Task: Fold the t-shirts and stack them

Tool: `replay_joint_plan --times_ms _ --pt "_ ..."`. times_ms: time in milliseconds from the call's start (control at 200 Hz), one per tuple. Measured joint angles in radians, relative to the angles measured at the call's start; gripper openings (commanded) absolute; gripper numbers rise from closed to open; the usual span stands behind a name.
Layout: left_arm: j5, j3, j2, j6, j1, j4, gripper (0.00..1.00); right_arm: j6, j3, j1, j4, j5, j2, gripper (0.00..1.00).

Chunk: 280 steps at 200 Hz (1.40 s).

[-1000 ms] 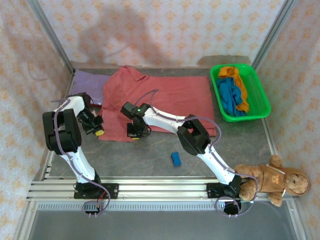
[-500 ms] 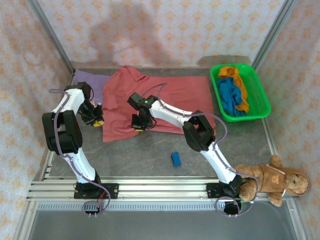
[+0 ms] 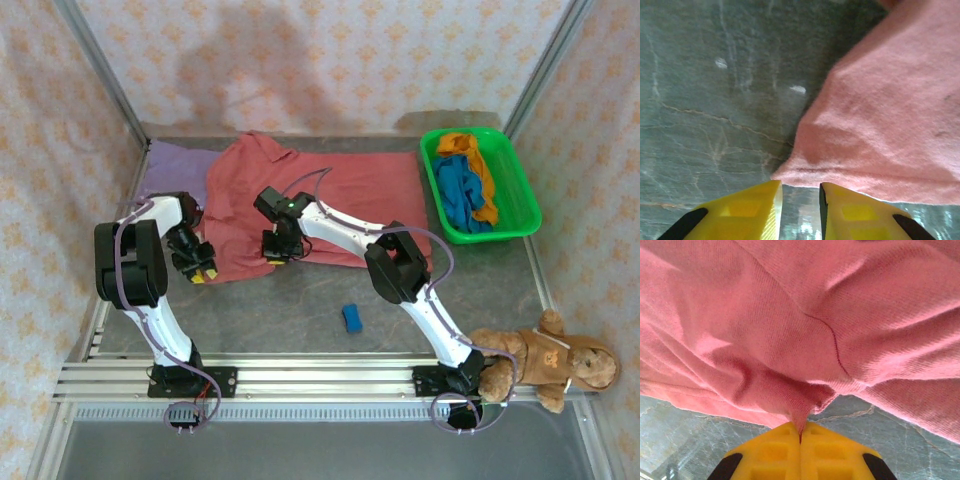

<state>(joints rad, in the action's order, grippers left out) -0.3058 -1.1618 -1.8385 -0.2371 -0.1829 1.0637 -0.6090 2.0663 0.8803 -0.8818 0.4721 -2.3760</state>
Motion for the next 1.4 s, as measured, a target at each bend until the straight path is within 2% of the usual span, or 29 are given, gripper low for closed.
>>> replay_joint_plan --times_ms 130,476,666,1041,1236,1401 --pt "0.031 0.01 -0.003 0.0 0.0 -0.026 0.27 0.0 0.0 0.003 0.0 0.0 0.0 0.0" --pt "-0.039 0.024 -0.01 -0.02 -0.001 -0.066 0.01 0.0 -0.001 0.007 0.0 0.008 0.0 0.0" --pt "-0.079 -0.016 -0.01 -0.027 0.0 -0.061 0.0 -0.005 -0.012 0.007 0.01 0.011 0.017 0.0" --pt "-0.155 -0.411 0.003 -0.077 0.021 -0.011 0.0 -0.031 -0.008 -0.024 0.081 0.048 0.073 0.0" --pt "-0.171 -0.599 -0.12 -0.093 0.039 0.006 0.0 -0.026 0.124 -0.076 0.083 0.065 0.019 0.0" --pt "-0.182 -0.729 -0.252 -0.105 0.06 0.049 0.0 -0.025 0.145 -0.123 0.085 0.081 -0.016 0.0"
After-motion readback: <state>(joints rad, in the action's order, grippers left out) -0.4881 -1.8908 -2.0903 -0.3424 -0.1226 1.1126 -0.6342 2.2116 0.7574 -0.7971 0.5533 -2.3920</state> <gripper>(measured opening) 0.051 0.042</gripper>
